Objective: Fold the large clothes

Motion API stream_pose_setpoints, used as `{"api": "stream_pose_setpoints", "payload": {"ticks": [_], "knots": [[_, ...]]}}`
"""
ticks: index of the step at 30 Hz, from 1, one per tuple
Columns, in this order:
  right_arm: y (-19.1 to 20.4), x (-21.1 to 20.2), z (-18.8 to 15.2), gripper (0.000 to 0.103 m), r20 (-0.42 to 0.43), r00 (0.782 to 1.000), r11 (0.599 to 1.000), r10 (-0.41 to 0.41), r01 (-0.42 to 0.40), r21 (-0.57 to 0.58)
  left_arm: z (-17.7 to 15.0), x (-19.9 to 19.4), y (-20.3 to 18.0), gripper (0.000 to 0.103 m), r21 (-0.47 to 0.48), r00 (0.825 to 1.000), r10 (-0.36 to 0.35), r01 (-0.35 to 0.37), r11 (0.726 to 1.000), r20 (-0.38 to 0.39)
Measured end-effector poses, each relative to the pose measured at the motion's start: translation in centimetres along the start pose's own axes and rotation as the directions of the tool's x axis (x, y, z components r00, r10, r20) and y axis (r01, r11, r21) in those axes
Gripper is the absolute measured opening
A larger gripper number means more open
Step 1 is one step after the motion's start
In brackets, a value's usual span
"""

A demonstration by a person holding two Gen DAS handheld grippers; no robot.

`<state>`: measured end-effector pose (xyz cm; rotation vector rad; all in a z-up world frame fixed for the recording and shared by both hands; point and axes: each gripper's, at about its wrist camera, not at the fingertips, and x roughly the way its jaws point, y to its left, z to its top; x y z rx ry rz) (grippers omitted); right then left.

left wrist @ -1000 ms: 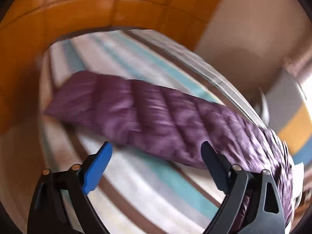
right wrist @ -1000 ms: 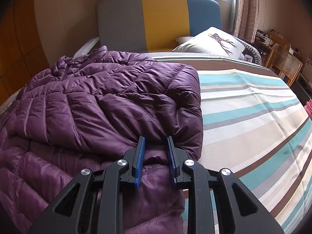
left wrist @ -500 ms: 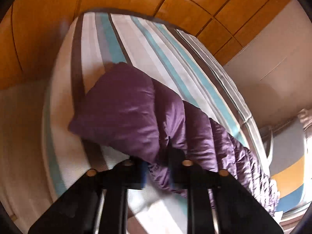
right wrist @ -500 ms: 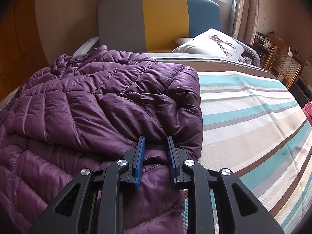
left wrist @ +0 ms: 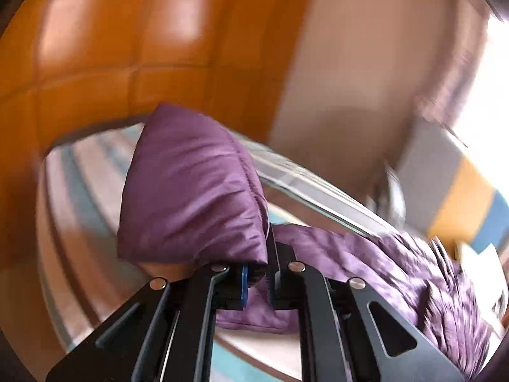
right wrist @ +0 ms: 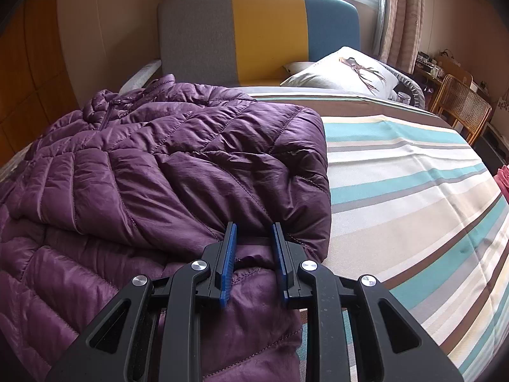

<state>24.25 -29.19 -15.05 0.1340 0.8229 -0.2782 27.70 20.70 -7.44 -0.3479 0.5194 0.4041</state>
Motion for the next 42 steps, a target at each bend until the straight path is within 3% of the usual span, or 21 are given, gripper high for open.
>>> {"api": "stream_pose_setpoints", "payload": {"ticks": [4, 8, 15, 18, 22, 32, 37, 40, 42], "knots": [[0.0, 0.1, 0.0, 0.022, 0.001, 1.000, 1.000, 0.001, -0.001, 0.002, -1.5, -0.9, -6.9, 0.007, 0.185, 0.995, -0.100, 0.100, 0.978, -0.010], [0.0, 0.1, 0.0, 0.022, 0.001, 1.000, 1.000, 0.004, -0.004, 0.005, -4.1, -2.4, -13.1, 0.007, 0.364, 0.990, -0.142, 0.135, 0.922, -0.006], [0.0, 0.1, 0.0, 0.022, 0.002, 1.000, 1.000, 0.006, -0.006, 0.007, -9.3, -5.2, -22.6, 0.007, 0.651, 0.984, -0.169, 0.089, 0.754, 0.062], [0.0, 0.1, 0.0, 0.022, 0.002, 1.000, 1.000, 0.004, -0.004, 0.006, -11.2, -6.3, -25.1, 0.007, 0.700, 0.979, -0.202, 0.120, 0.704, 0.035], [-0.1, 0.1, 0.0, 0.022, 0.002, 1.000, 1.000, 0.004, -0.004, 0.006, -12.5, -7.2, -27.8, 0.007, 0.725, 0.971, -0.236, 0.178, 0.665, -0.022], [0.0, 0.2, 0.0, 0.022, 0.003, 1.000, 1.000, 0.007, -0.007, 0.009, -15.8, -8.3, -32.1, 0.008, 0.736, 0.945, -0.283, 0.307, 0.604, -0.162], [0.0, 0.2, 0.0, 0.022, 0.003, 1.000, 1.000, 0.007, -0.007, 0.009, -18.1, -8.0, -33.5, 0.008, 0.784, 0.940, -0.264, 0.326, 0.527, -0.214], [0.0, 0.2, 0.0, 0.022, 0.004, 1.000, 1.000, 0.007, -0.007, 0.008, -18.9, -7.5, -33.6, 0.012, 0.792, 0.937, -0.249, 0.341, 0.506, -0.244], [0.0, 0.2, 0.0, 0.022, 0.004, 1.000, 1.000, 0.005, -0.005, 0.007, -19.2, -7.6, -33.6, 0.022, 0.792, 0.930, -0.259, 0.361, 0.493, -0.262]]}}
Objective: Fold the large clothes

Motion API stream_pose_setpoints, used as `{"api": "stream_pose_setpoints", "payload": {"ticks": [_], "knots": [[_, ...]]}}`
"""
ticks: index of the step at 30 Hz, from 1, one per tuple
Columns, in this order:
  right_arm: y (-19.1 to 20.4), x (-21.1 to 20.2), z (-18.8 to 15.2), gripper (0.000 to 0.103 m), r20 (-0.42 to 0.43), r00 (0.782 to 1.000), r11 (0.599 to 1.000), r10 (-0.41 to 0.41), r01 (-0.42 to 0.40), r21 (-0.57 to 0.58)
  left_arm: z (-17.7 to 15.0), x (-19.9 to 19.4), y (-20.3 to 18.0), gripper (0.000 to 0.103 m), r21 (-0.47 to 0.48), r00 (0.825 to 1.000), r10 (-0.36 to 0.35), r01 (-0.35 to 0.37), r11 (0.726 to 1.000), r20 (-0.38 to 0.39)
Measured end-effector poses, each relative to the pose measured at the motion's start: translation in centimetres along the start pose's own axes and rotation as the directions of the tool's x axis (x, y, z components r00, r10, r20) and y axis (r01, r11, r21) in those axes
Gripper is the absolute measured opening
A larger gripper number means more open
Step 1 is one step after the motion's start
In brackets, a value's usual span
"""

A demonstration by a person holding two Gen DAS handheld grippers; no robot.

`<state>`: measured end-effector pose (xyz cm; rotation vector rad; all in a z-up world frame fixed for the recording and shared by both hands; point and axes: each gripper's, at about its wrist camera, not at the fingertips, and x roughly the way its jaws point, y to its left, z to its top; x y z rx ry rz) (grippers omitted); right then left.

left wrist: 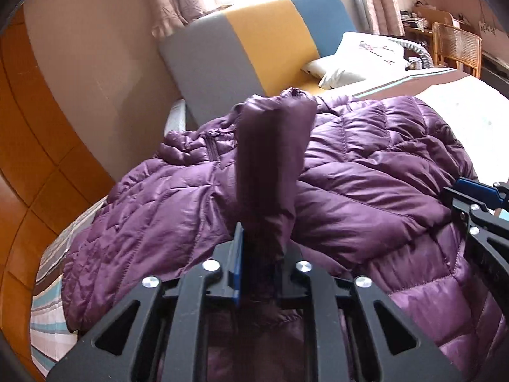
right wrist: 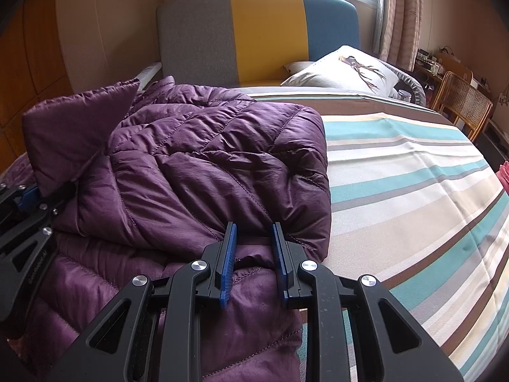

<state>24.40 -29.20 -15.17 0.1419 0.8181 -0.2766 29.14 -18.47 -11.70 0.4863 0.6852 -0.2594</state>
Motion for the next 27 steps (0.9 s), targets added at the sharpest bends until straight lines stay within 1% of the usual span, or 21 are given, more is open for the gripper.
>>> {"api": "stream_pose_setpoints", "payload": {"ticks": [1, 2, 3, 5, 7, 9, 12, 16, 19, 23, 24, 27], "knots": [[0.0, 0.0, 0.0, 0.022, 0.000, 1.000, 1.000, -0.001, 0.001, -0.001, 0.1, 0.0, -0.2, 0.025, 0.007, 1.000, -0.013, 0.012, 1.000, 0.005], [0.1, 0.1, 0.0, 0.022, 0.000, 1.000, 1.000, -0.003, 0.003, -0.002, 0.3, 0.1, -0.5, 0.031, 0.014, 1.000, -0.020, 0.020, 1.000, 0.009], [0.1, 0.1, 0.0, 0.022, 0.000, 1.000, 1.000, -0.003, 0.003, -0.002, 0.2, -0.1, -0.6, 0.035, 0.020, 1.000, -0.028, 0.028, 0.999, 0.015], [0.2, 0.1, 0.0, 0.022, 0.000, 1.000, 1.000, -0.003, 0.003, -0.002, 0.4, -0.1, -1.0, 0.037, 0.035, 0.999, -0.044, 0.043, 0.998, 0.023], [0.1, 0.1, 0.0, 0.022, 0.000, 1.000, 1.000, -0.003, 0.003, -0.002, 0.5, -0.2, -1.2, 0.041, 0.040, 0.998, -0.053, 0.052, 0.998, 0.023], [0.1, 0.1, 0.0, 0.022, 0.000, 1.000, 1.000, -0.002, 0.002, -0.001, 0.5, -0.4, -1.1, 0.048, 0.036, 0.997, -0.074, 0.073, 0.997, 0.030], [0.2, 0.1, 0.0, 0.022, 0.001, 1.000, 1.000, -0.004, 0.004, -0.002, 0.5, -1.2, -0.7, 0.051, 0.011, 0.994, -0.104, 0.104, 0.995, 0.041], [0.3, 0.2, 0.0, 0.022, 0.001, 1.000, 1.000, -0.005, 0.005, -0.002, 0.2, -2.3, 1.0, 0.053, -0.060, 0.991, -0.130, 0.132, 0.989, 0.035], [0.3, 0.3, 0.0, 0.022, 0.001, 1.000, 1.000, -0.006, 0.006, -0.003, -0.1, -3.0, 2.7, 0.056, -0.122, 0.990, -0.135, 0.138, 0.983, 0.034], [0.3, 0.2, 0.0, 0.022, 0.001, 1.000, 1.000, -0.006, 0.006, -0.002, -0.6, -3.6, 5.0, 0.061, -0.177, 0.992, -0.118, 0.123, 0.976, 0.040], [0.3, 0.2, 0.0, 0.022, 0.001, 1.000, 1.000, -0.006, 0.006, -0.003, -0.8, -3.7, 5.6, 0.063, -0.186, 0.993, -0.109, 0.115, 0.976, 0.043], [0.3, 0.2, 0.0, 0.022, 0.001, 1.000, 1.000, -0.006, 0.006, -0.003, -1.5, -3.5, 7.9, 0.064, -0.212, 0.997, -0.059, 0.067, 0.975, 0.041]]}}
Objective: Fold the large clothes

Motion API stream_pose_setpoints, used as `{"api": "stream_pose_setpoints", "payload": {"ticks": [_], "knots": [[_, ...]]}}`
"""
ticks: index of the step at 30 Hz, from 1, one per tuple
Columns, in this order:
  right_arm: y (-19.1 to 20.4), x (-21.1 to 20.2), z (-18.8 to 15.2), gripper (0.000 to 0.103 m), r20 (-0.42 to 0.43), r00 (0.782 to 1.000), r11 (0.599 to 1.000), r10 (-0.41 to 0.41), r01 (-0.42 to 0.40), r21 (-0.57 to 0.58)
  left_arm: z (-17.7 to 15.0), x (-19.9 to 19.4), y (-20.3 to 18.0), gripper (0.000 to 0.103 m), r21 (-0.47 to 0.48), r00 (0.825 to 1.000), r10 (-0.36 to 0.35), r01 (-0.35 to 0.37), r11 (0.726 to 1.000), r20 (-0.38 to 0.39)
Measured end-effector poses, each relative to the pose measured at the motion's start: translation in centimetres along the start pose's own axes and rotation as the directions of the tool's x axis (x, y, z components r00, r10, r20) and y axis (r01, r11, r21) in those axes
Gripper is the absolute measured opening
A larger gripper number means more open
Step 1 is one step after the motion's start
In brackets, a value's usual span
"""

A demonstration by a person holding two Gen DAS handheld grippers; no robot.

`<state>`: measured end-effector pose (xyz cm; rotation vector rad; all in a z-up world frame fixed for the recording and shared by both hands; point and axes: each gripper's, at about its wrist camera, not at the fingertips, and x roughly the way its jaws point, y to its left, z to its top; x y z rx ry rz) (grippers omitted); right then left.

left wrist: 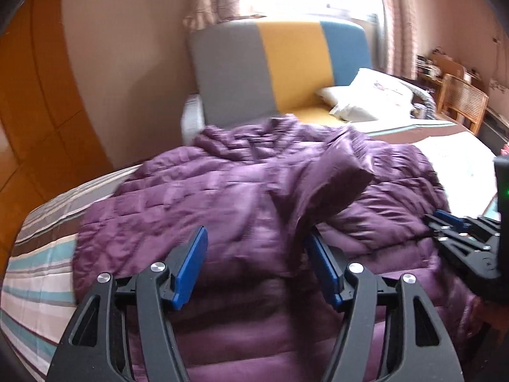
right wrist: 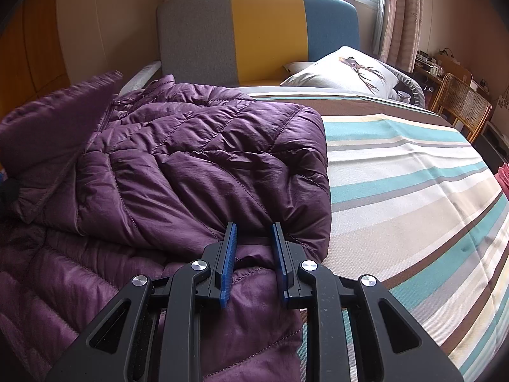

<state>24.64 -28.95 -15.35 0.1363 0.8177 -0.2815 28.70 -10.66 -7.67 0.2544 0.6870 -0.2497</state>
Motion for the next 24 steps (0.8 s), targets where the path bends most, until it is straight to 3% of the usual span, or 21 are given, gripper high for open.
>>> {"api": "stream_pose_setpoints", "payload": {"ticks": [4, 7, 10, 13, 18, 22, 24], "knots": [[0.0, 0.0, 0.0, 0.022, 0.000, 1.000, 1.000, -0.001, 0.001, -0.001, -1.1, 0.2, 4.2, 0.066, -0.083, 0.997, 0.083, -0.083, 0.993, -0.005], [0.1, 0.0, 0.0, 0.022, 0.001, 1.000, 1.000, -0.007, 0.007, -0.005, -2.1, 0.1, 6.4, 0.070, -0.139, 0.999, 0.048, -0.047, 0.989, 0.010], [0.1, 0.0, 0.0, 0.022, 0.001, 1.000, 1.000, -0.005, 0.005, -0.002, -3.0, 0.5, 8.1, 0.070, -0.170, 0.994, 0.110, -0.108, 0.980, 0.004], [0.1, -0.5, 0.2, 0.022, 0.011, 1.000, 1.000, 0.002, -0.002, -0.007, -3.6, 1.2, 10.6, 0.070, -0.273, 0.992, 0.120, -0.124, 0.954, -0.031], [1.7, -3.5, 1.4, 0.022, 0.067, 0.991, 0.992, 0.119, -0.117, -0.040, -4.9, 1.8, 13.2, 0.070, -0.331, 0.984, 0.171, -0.177, 0.927, -0.048], [6.4, -4.9, 3.5, 0.022, 0.077, 0.962, 0.959, 0.263, -0.253, -0.125, -5.9, 2.8, 13.3, 0.071, -0.350, 0.987, 0.144, -0.161, 0.923, -0.074], [8.5, -4.4, 4.1, 0.022, 0.049, 0.948, 0.942, 0.315, -0.306, -0.141, -6.1, 2.7, 13.0, 0.076, -0.338, 0.987, 0.145, -0.162, 0.927, -0.075]]}}
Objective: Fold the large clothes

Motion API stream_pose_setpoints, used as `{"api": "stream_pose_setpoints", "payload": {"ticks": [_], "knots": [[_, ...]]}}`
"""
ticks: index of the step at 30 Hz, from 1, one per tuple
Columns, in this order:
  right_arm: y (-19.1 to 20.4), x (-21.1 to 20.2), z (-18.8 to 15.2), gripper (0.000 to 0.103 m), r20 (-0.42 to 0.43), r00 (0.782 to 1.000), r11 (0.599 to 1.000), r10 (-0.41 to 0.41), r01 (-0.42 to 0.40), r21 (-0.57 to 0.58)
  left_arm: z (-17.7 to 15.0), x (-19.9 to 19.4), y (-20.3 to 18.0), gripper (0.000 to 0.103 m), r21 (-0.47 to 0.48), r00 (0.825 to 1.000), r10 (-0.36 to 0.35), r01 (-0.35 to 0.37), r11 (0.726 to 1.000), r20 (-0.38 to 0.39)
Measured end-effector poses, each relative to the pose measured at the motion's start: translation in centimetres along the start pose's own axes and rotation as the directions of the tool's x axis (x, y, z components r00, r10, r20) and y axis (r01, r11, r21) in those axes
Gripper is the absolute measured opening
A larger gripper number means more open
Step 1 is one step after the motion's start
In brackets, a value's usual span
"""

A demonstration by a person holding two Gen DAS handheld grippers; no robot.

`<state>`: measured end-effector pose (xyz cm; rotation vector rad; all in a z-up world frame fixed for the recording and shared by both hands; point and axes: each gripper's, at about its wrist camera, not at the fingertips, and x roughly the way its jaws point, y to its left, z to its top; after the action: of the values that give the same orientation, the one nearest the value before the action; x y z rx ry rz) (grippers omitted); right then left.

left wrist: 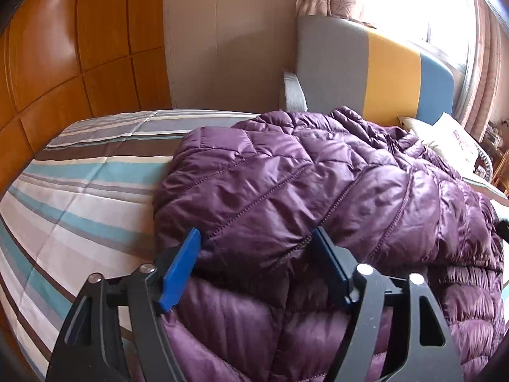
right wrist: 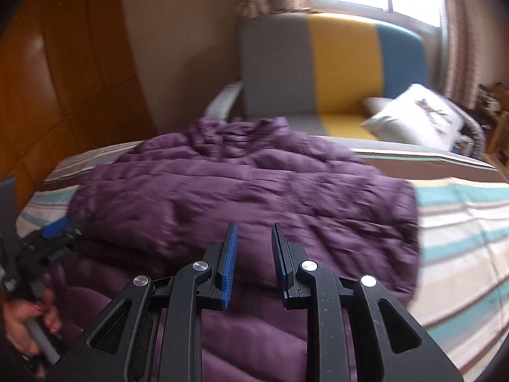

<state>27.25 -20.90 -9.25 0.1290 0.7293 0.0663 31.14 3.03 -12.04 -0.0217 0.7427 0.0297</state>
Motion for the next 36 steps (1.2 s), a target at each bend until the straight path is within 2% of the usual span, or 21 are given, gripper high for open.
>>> {"api": "stream_pose_setpoints", "payload": {"ticks": [1, 4, 7, 10, 14, 17, 19, 21, 23, 24, 26, 30, 33, 36], "knots": [[0.9, 1.1, 0.5, 0.022, -0.015, 1.000, 1.000, 0.021, -0.020, 0.005, -0.1, -0.1, -0.2, 0.077, 0.009, 1.000, -0.004, 0.004, 1.000, 0.006], [2.6, 3.8, 1.3, 0.022, -0.045, 0.999, 0.999, 0.000, -0.002, -0.032, -0.3, -0.5, -0.6, 0.084, 0.022, 1.000, -0.013, 0.012, 1.000, 0.024], [2.7, 6.3, 1.2, 0.022, -0.085, 0.994, 0.994, -0.072, 0.064, -0.093, -0.4, -0.5, -0.5, 0.087, 0.015, 1.000, -0.015, 0.015, 1.000, 0.019], [0.8, 7.5, 1.2, 0.022, -0.112, 0.979, 0.980, -0.168, 0.154, -0.123, -0.5, -0.8, -0.4, 0.087, 0.005, 0.999, -0.033, 0.033, 0.999, 0.025], [-2.5, 7.6, 0.6, 0.022, -0.131, 0.985, 0.994, -0.109, 0.109, -0.004, -0.2, -1.3, -0.7, 0.087, 0.019, 0.998, -0.051, 0.050, 0.999, 0.033], [-2.1, 7.8, 0.0, 0.022, -0.106, 0.987, 0.992, -0.125, 0.122, -0.028, 0.9, -1.3, -1.3, 0.087, 0.032, 0.998, -0.046, 0.044, 0.999, 0.048], [-1.6, 7.9, 0.1, 0.022, -0.101, 0.984, 0.988, -0.148, 0.143, -0.052, 2.2, -0.7, -1.6, 0.087, 0.037, 0.998, -0.002, 0.000, 0.999, 0.061], [-1.5, 8.0, 0.1, 0.022, -0.097, 0.984, 0.988, -0.148, 0.143, -0.052, 3.2, 1.0, -1.8, 0.087, 0.039, 1.000, 0.019, -0.020, 0.999, 0.022], [-1.6, 7.6, 0.0, 0.022, -0.094, 0.986, 0.990, -0.139, 0.135, -0.044, 3.4, 3.6, -1.6, 0.088, 0.053, 0.996, 0.066, -0.063, 0.997, -0.053], [-1.7, 7.4, 0.0, 0.022, -0.091, 0.987, 0.991, -0.133, 0.130, -0.042, 3.2, 5.3, -1.4, 0.088, 0.054, 0.991, 0.059, -0.053, 0.997, -0.121], [-1.6, 7.8, 0.1, 0.022, -0.092, 0.987, 0.991, -0.132, 0.128, -0.049, 3.1, 6.3, -0.9, 0.088, 0.026, 0.987, 0.042, -0.039, 0.999, -0.152], [-1.7, 7.7, 0.3, 0.022, -0.098, 0.988, 0.992, -0.118, 0.114, -0.044, 3.1, 5.9, -2.1, 0.088, 0.081, 0.985, 0.092, -0.081, 0.993, -0.147], [-2.9, 5.7, 0.9, 0.022, -0.065, 0.997, 0.999, -0.030, 0.031, 0.011, 3.5, 4.4, -2.2, 0.086, 0.089, 0.988, 0.057, -0.044, 0.995, -0.142], [-4.1, 4.5, 1.8, 0.022, -0.020, 1.000, 0.999, -0.011, 0.012, 0.030, 5.0, 2.2, -2.3, 0.087, 0.099, 0.997, 0.021, -0.014, 0.995, -0.072]]}}
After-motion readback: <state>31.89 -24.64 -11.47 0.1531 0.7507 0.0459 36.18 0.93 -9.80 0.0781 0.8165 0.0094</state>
